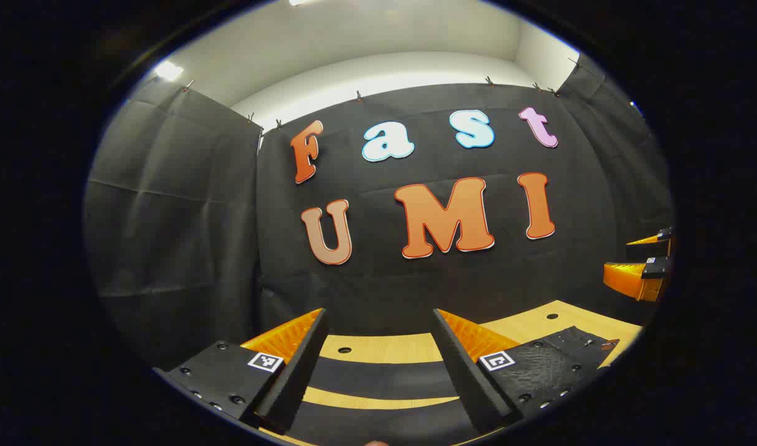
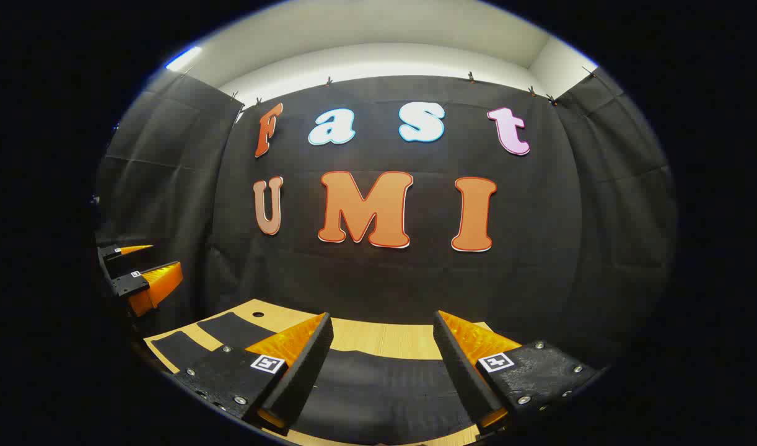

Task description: Grasp the waist and the cuffs of the jeans and fold them to make the two legs overlap; first hold the waist and fold one-third of the jeans toward the cuffs, then hold the cuffs and fold the remaining one-third in the same direction to finish folding.

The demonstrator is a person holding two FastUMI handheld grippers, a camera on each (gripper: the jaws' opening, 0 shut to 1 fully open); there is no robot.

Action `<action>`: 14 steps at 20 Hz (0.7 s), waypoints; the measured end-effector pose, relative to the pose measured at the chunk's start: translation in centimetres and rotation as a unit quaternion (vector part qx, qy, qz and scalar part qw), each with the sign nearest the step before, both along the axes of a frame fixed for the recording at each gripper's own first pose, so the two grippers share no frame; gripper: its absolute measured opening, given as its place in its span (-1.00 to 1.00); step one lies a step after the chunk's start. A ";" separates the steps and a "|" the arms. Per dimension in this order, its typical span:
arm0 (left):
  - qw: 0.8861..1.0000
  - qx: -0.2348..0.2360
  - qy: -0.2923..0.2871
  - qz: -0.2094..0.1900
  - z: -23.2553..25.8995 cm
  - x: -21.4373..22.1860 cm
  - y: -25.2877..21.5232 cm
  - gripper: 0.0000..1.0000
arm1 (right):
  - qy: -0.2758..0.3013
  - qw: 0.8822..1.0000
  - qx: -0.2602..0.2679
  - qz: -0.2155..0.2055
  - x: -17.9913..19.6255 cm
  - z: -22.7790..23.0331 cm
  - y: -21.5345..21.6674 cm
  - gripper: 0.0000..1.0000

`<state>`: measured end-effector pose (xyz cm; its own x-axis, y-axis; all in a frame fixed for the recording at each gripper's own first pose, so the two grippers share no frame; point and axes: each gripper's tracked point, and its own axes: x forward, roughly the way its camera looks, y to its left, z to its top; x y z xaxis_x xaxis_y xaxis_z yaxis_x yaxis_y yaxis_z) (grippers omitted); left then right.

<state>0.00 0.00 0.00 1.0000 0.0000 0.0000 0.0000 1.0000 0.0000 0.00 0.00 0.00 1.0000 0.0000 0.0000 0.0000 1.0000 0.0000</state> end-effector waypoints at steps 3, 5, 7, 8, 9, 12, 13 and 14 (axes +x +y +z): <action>1.000 -0.005 0.003 0.003 -0.1 0.4 0.2 0.97 | 0.001 1.000 -0.015 -0.005 0.0 -0.1 -0.5 0.96; 1.000 -0.009 0.005 0.002 -0.3 0.3 0.2 0.98 | 0.006 1.000 -0.010 -0.005 0.0 -0.3 -0.4 1.00; 1.000 -0.018 0.017 -0.004 -1.4 0.4 -0.4 1.00 | 0.016 0.999 -0.025 -0.013 0.0 -1.1 -1.1 1.00; 1.000 -0.017 0.024 -0.005 -2.1 0.4 -0.6 1.00 | 0.022 0.999 -0.027 -0.020 0.1 -1.4 -1.8 0.95; 1.000 -0.015 0.024 -0.007 -2.0 0.3 -0.7 1.00 | 0.027 0.999 -0.021 -0.021 0.0 -1.6 -1.8 1.00; 1.000 -0.013 0.019 -0.013 -1.4 0.1 -1.1 0.98 | 0.035 0.999 0.005 -0.027 -0.1 -2.1 -2.2 0.96; 1.000 -0.013 0.018 -0.014 -1.2 0.1 -1.4 0.98 | 0.036 0.999 0.008 -0.030 -0.1 -2.2 -2.4 0.96; 1.000 -0.012 0.019 -0.016 -1.3 -0.1 -1.5 1.00 | 0.036 0.999 0.007 -0.034 0.0 -2.3 -2.6 0.96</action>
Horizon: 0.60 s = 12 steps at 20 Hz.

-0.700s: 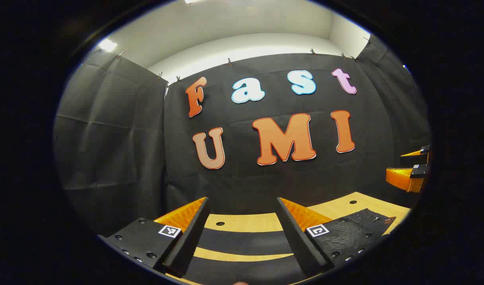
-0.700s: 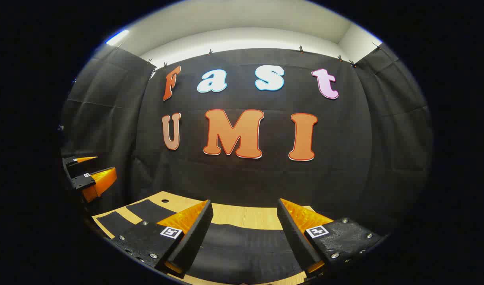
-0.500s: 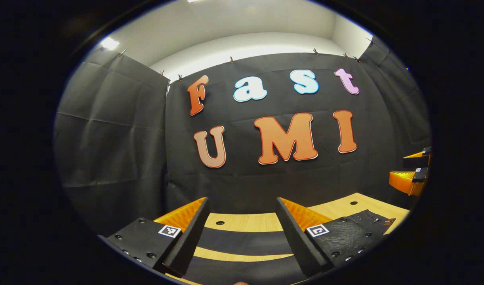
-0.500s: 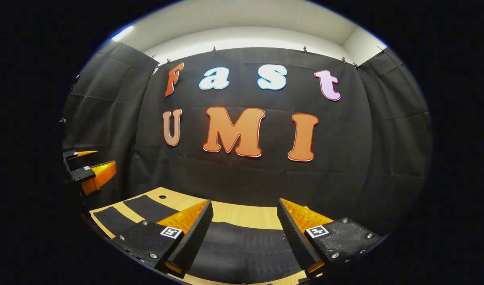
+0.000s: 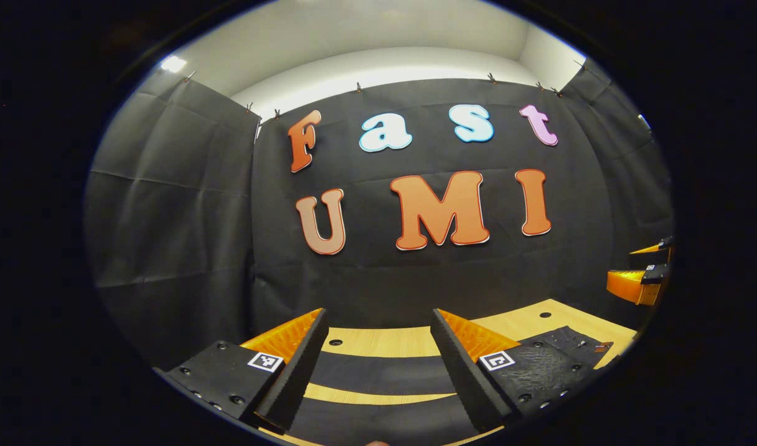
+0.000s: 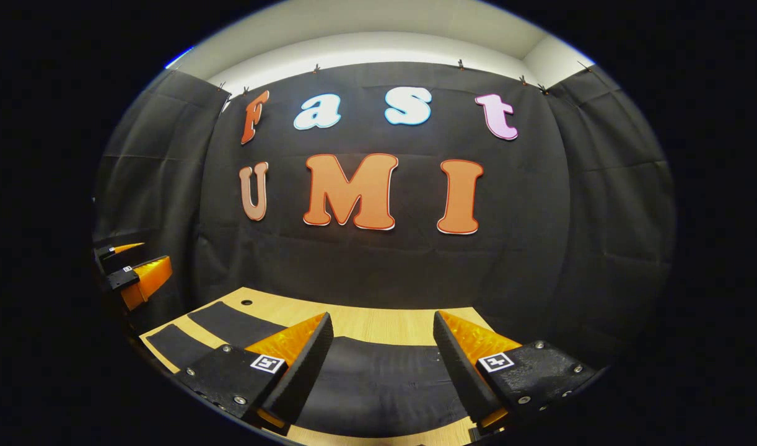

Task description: Grasp the waist and the cuffs of the jeans and fold them to make the two legs overlap; first hold the waist and fold one-third of the jeans toward the cuffs, then hold the cuffs and fold the remaining one-third in the same direction to finish folding.

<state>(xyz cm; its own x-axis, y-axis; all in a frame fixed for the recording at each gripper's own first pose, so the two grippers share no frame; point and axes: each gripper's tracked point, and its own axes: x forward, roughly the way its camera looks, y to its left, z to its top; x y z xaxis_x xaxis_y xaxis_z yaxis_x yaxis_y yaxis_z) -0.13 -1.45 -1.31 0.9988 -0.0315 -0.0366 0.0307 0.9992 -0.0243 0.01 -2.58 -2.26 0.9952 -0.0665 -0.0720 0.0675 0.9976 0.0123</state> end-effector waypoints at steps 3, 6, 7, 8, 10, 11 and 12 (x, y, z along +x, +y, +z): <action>1.000 0.004 -0.001 -0.003 0.0 0.1 -0.2 1.00 | 0.000 1.000 -0.003 -0.006 -0.1 -0.1 -0.6 0.96; 1.000 0.003 -0.003 -0.006 0.1 0.3 -0.6 0.98 | -0.002 1.000 -0.003 -0.015 -0.2 -0.4 -1.7 0.96; 1.000 0.002 -0.003 -0.004 0.2 0.5 -0.5 1.00 | 0.002 1.000 0.002 -0.017 -0.2 -0.7 -2.0 0.96; 1.000 0.001 0.001 -0.003 -0.1 0.5 -0.3 0.98 | 0.008 1.000 0.005 -0.021 -0.3 -1.1 -2.5 0.96; 1.000 0.003 0.009 0.005 -0.7 0.6 0.4 0.98 | 0.017 0.999 0.008 -0.034 -0.3 -1.8 -3.9 0.95; 1.000 0.006 0.012 0.012 -0.9 0.7 1.0 1.00 | 0.021 0.999 0.010 -0.039 -0.3 -2.2 -4.6 0.95; 1.000 0.005 0.018 0.017 -1.2 0.8 1.3 1.00 | 0.027 0.999 0.011 -0.045 -0.3 -2.6 -5.3 0.96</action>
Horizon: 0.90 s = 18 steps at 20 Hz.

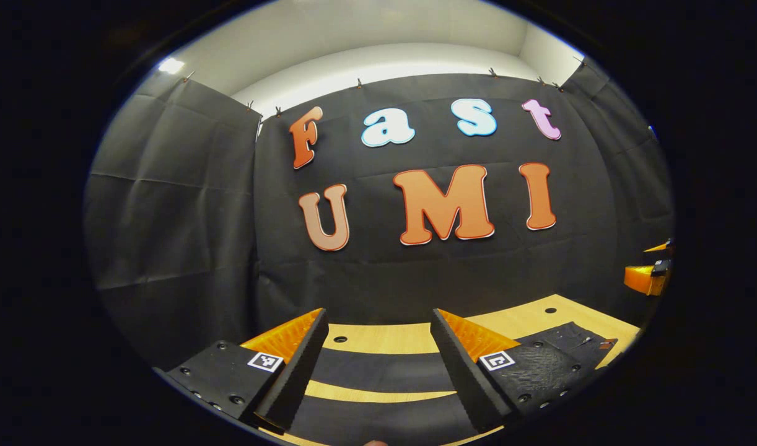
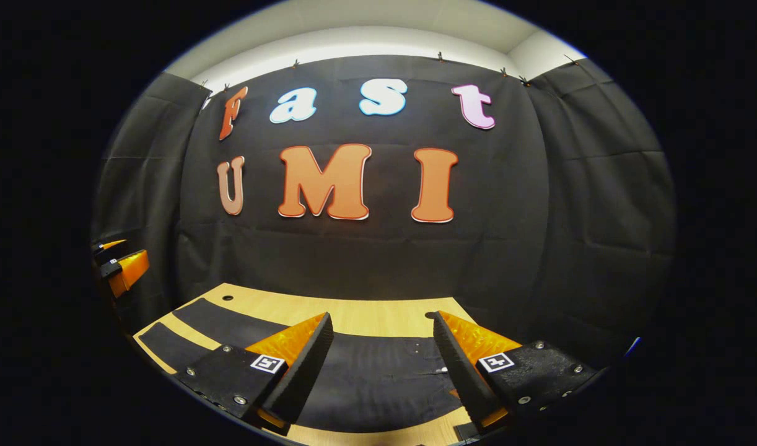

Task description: Grasp the waist and the cuffs of the jeans and fold them to make the two legs overlap; first hold the waist and fold one-third of the jeans toward the cuffs, then hold the cuffs and fold the remaining one-third in the same direction to finish folding.

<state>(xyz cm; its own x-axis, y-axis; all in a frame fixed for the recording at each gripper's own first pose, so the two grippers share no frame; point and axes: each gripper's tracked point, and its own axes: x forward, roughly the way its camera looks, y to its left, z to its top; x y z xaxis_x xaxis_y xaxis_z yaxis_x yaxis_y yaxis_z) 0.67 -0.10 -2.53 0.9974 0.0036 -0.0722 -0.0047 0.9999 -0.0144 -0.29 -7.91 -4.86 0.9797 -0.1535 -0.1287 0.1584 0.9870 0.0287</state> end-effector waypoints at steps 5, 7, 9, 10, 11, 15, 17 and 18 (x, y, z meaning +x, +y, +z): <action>0.993 -0.067 0.077 0.055 -4.7 0.6 3.2 0.99 | 0.058 0.997 0.036 -0.039 0.3 -4.2 -3.7 0.96; 0.987 -0.087 0.111 0.082 -7.2 0.6 5.1 0.99 | 0.090 0.992 0.069 -0.051 0.2 -6.6 -4.8 0.96; 0.980 -0.098 0.139 0.105 -9.1 0.5 6.4 1.00 | 0.127 0.985 0.096 -0.061 0.1 -9.2 -5.9 0.96; 0.976 -0.104 0.152 0.115 -10.0 0.2 7.2 0.99 | 0.148 0.980 0.113 -0.067 0.1 -10.7 -6.5 0.96; 0.972 -0.112 0.166 0.125 -10.9 0.3 8.0 0.97 | 0.170 0.974 0.134 -0.072 0.0 -12.1 -7.0 0.96; 0.942 -0.163 0.244 0.163 -16.1 -0.8 10.3 0.96 | 0.258 0.938 0.213 -0.086 -0.9 -18.5 -8.4 0.94; 0.921 -0.192 0.290 0.177 -19.1 -1.9 11.1 0.96 | 0.306 0.916 0.242 -0.092 -1.5 -21.1 -8.6 0.97; 0.909 -0.207 0.310 0.185 -20.5 -2.5 11.8 0.96 | 0.323 0.905 0.258 -0.098 -1.6 -22.1 -8.6 0.97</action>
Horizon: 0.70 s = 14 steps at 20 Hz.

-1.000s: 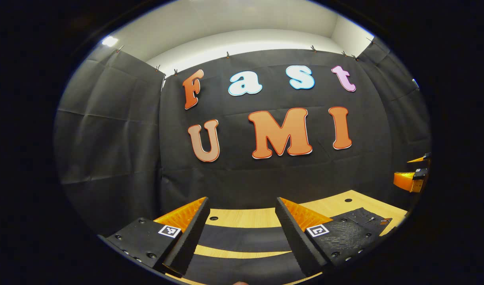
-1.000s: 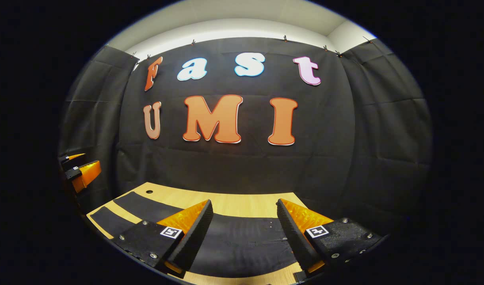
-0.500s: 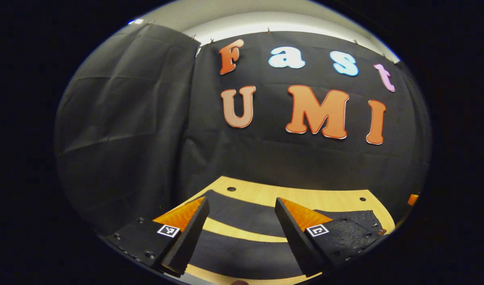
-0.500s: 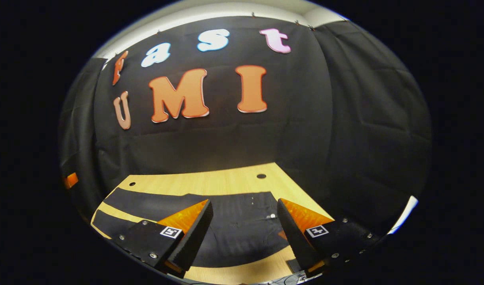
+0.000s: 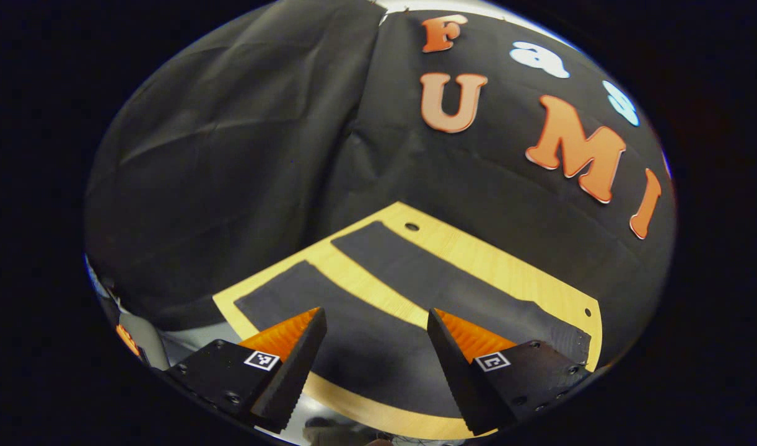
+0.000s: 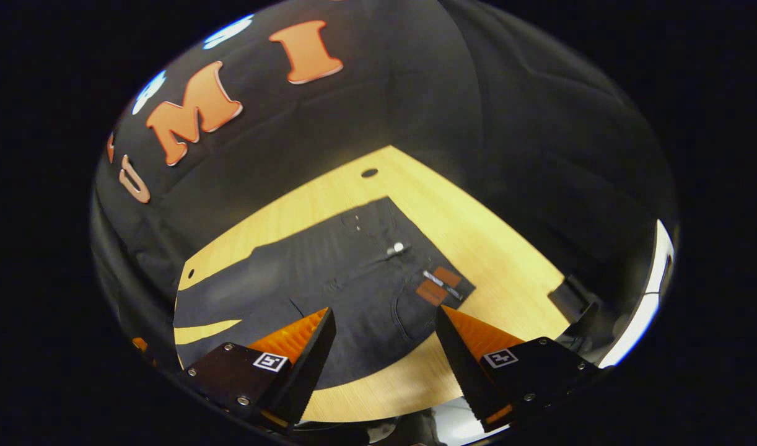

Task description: Grasp the waist and the cuffs of the jeans and fold them to make the two legs overlap; first hold the waist and fold one-third of the jeans toward the cuffs, then hold the cuffs and fold the remaining one-third in the same direction to finish folding.

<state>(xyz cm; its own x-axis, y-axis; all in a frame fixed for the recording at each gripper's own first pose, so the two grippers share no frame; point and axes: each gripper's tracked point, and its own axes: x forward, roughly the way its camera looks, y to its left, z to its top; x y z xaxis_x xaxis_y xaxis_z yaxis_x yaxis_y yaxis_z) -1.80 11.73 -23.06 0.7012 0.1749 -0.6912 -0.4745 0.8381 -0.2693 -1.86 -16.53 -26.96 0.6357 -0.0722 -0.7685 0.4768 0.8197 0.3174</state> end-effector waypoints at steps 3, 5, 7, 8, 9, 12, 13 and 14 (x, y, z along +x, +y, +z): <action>0.995 -0.062 0.065 0.031 -4.0 -1.1 1.8 0.96 | 0.028 0.998 0.043 -0.021 0.2 -2.5 -0.1 0.97; 0.987 -0.105 0.113 0.048 -6.9 -1.1 2.6 0.96 | 0.053 0.996 0.057 -0.034 0.0 -3.7 -0.1 0.97; 0.977 -0.132 0.156 0.060 -9.9 -1.0 3.3 0.97 | 0.069 0.994 0.075 -0.049 0.2 -4.6 0.1 0.97; 0.972 -0.138 0.176 0.069 -11.1 -1.2 3.8 0.97 | 0.077 0.992 0.080 -0.055 0.3 -5.0 0.1 0.97; 0.966 -0.146 0.199 0.080 -12.1 -1.4 4.3 0.97 | 0.084 0.991 0.082 -0.060 0.3 -5.3 -0.1 0.97; 0.945 -0.185 0.248 0.110 -14.1 -1.4 4.6 0.94 | 0.113 0.987 0.084 -0.076 0.3 -6.3 -0.5 0.97; 0.936 -0.192 0.268 0.122 -14.6 -1.6 5.2 0.96 | 0.122 0.985 0.088 -0.080 0.2 -6.8 -0.4 0.97; 0.930 -0.196 0.283 0.131 -14.8 -1.3 6.0 0.97 | 0.130 0.984 0.093 -0.084 0.3 -7.1 -0.4 0.97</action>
<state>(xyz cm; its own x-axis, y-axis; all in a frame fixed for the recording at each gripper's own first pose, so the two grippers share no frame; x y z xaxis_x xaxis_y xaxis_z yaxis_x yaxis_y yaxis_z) -3.13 17.72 -37.83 0.1745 -0.0538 -0.9832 -0.8073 0.5638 -0.1741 -1.59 -16.94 -34.04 0.4072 -0.0028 -0.9133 0.6851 0.6623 0.3034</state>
